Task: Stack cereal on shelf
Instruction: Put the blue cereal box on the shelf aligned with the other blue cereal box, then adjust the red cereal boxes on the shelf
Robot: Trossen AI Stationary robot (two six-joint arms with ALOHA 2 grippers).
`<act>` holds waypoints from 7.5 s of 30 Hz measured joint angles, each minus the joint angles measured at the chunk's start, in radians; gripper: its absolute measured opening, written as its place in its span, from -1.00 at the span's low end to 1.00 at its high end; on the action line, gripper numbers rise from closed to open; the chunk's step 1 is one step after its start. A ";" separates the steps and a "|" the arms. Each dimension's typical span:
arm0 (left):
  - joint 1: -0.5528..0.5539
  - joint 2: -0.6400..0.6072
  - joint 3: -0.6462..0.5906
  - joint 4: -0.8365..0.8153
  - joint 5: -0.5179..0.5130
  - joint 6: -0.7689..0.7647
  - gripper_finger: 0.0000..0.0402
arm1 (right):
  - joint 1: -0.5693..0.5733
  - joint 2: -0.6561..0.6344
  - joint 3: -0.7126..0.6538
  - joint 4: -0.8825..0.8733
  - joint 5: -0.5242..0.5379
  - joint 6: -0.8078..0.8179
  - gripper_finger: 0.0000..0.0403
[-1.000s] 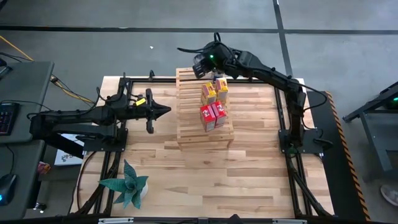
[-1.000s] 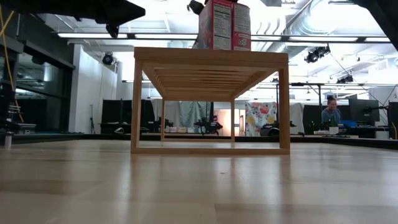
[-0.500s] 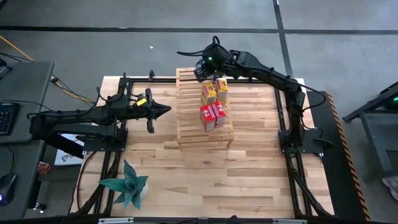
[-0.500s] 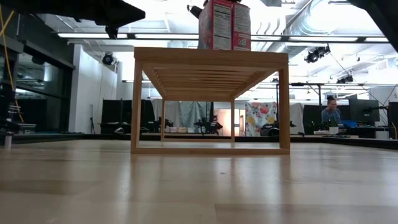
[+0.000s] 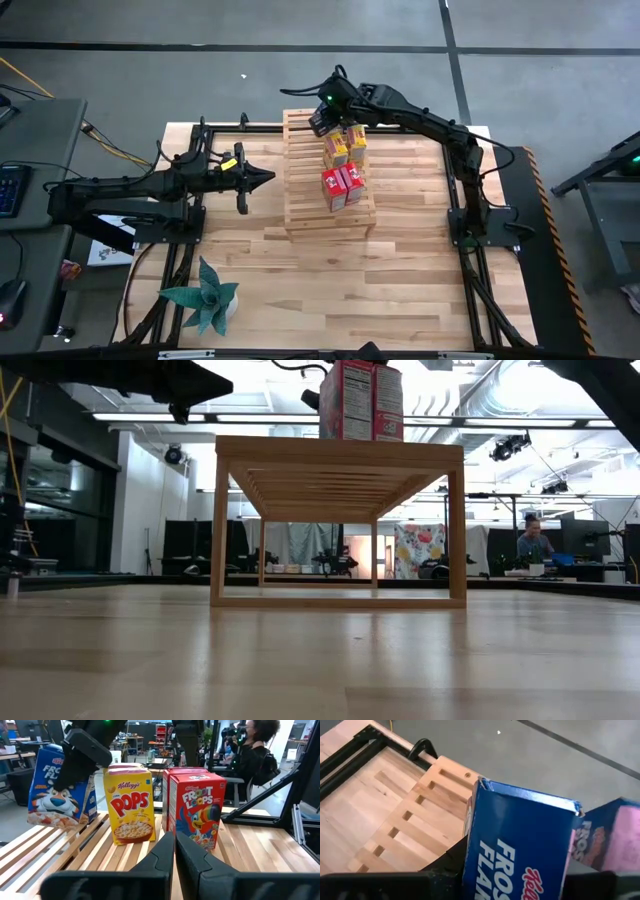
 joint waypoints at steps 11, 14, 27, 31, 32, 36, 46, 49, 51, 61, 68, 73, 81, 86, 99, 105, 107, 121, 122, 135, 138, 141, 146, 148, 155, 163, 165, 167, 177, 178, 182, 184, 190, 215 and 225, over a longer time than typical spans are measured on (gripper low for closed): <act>0.000 0.000 0.000 0.000 0.000 0.000 -0.96 | -0.001 0.001 0.000 0.001 -0.011 0.010 -0.03; 0.000 0.000 0.000 0.000 0.000 0.000 -0.96 | -0.001 0.001 0.004 0.003 -0.010 0.009 0.07; 0.000 0.000 0.000 0.000 0.000 0.000 -0.96 | -0.001 0.000 0.011 0.066 -0.003 -0.045 0.18; 0.000 0.000 0.000 0.000 0.000 0.000 -0.96 | -0.001 -0.003 0.013 0.103 0.026 -0.069 0.18; 0.000 0.000 0.000 0.000 0.000 0.000 -0.96 | -0.001 -0.003 0.020 0.104 0.026 -0.070 0.18; 0.000 0.000 0.000 0.000 0.000 0.001 -0.96 | -0.001 -0.004 0.050 0.128 0.029 -0.097 0.18; 0.011 0.048 -0.002 0.020 -0.151 0.081 -0.96 | 0.034 -0.085 0.101 0.079 0.114 -0.294 0.14; 0.065 0.124 0.010 0.089 -0.162 0.103 -0.96 | 0.031 -0.114 0.101 -0.059 0.165 -0.291 0.03; 0.122 0.189 0.052 0.083 -0.094 0.103 -0.97 | 0.029 -0.121 0.100 -0.143 0.187 -0.284 -0.09; 0.318 0.596 0.397 0.079 0.080 0.131 -1.00 | 0.004 -0.132 0.099 -0.438 0.323 -0.230 -0.94; 0.389 0.714 0.442 0.116 0.130 0.130 -1.00 | -0.023 -0.136 0.099 -0.491 0.331 -0.227 -0.97; 0.427 0.726 0.442 0.122 0.160 0.091 -1.00 | -0.035 -0.136 0.099 -0.508 0.317 -0.243 -0.99; 0.450 0.726 0.442 0.127 0.246 0.079 -1.00 | -0.050 -0.476 -0.538 -0.100 0.267 -0.305 -1.00; 0.455 0.721 0.433 0.135 0.298 0.095 -1.00 | -0.136 -0.825 -1.075 0.594 -0.027 -0.385 -1.00; 0.452 0.738 0.434 0.198 0.319 0.103 -1.00 | -0.283 -0.818 -1.395 1.124 -0.376 -0.468 -1.00; 0.453 0.815 0.433 0.271 0.318 0.078 -1.00 | -0.336 -0.739 -1.396 1.197 -0.438 -0.505 -1.00; 0.456 0.837 0.433 0.284 0.319 0.060 -1.00 | -0.347 -0.736 -1.395 1.201 -0.460 -0.515 -1.00; 0.456 0.851 0.433 0.303 0.367 0.024 -1.00 | -0.354 -0.735 -1.395 1.200 -0.605 -0.589 -1.00; 0.456 0.851 0.433 0.306 0.365 0.025 -1.00 | -0.354 -0.735 -1.395 1.200 -0.605 -0.587 -1.00; 0.490 0.903 0.434 0.404 0.361 0.027 -1.00 | -0.354 -0.735 -1.395 1.291 -0.694 -0.607 -1.00; 0.490 0.945 0.455 0.405 0.364 0.026 -1.00 | -0.354 -0.735 -1.395 1.288 -0.693 -0.602 -1.00; 0.490 0.973 0.479 0.405 0.364 0.024 -1.00 | -0.354 -0.734 -1.395 1.288 -0.693 -0.601 -1.00; 0.490 0.986 0.513 0.404 0.365 0.025 -1.00 | -0.352 -0.734 -1.395 1.286 -0.701 -0.585 -1.00; 0.490 0.986 0.524 0.407 0.365 0.025 -1.00 | -0.351 -0.734 -1.395 1.285 -0.713 -0.586 -1.00; 0.515 0.898 0.526 0.259 0.362 0.077 -1.00 | -0.361 -0.769 -1.395 1.259 -0.658 -0.584 -1.00; 0.504 0.685 0.394 0.041 0.414 0.060 -1.00 | -0.358 -0.902 -1.395 0.935 -0.683 -0.591 -1.00; 0.452 0.646 0.312 0.115 0.442 0.015 -1.00 | -0.338 -0.925 -1.395 0.873 -0.723 -0.580 -1.00; 0.381 0.621 0.237 0.205 0.448 -0.046 -1.00 | -0.299 -0.936 -1.395 0.830 -0.758 -0.561 -1.00; 0.009 0.611 0.165 0.325 0.257 -0.080 -1.00 | -0.046 -0.953 -1.395 0.752 -0.698 -0.566 -1.00; -0.009 0.611 0.166 0.325 0.233 -0.080 -1.00 | -0.029 -0.957 -1.395 0.748 -0.673 -0.565 -1.00; -0.051 0.611 0.167 0.323 0.157 -0.105 -1.00 | 0.014 -0.974 -1.395 0.732 -0.598 -0.535 -1.00; -0.068 0.613 0.167 0.324 0.140 -0.105 -1.00 | 0.032 -0.978 -1.395 0.731 -0.578 -0.512 -1.00; -0.066 0.613 0.168 0.352 0.117 -0.098 -1.00 | 0.078 -0.978 -1.395 0.731 -0.540 -0.495 -1.00; -0.077 0.739 0.292 0.268 0.126 -0.089 -1.00 | 0.096 -0.978 -1.395 0.733 -0.609 -0.442 -1.00; -0.028 0.743 0.307 0.255 0.125 -0.048 -1.00 | 0.177 -0.978 -1.395 0.733 -0.545 -0.426 -1.00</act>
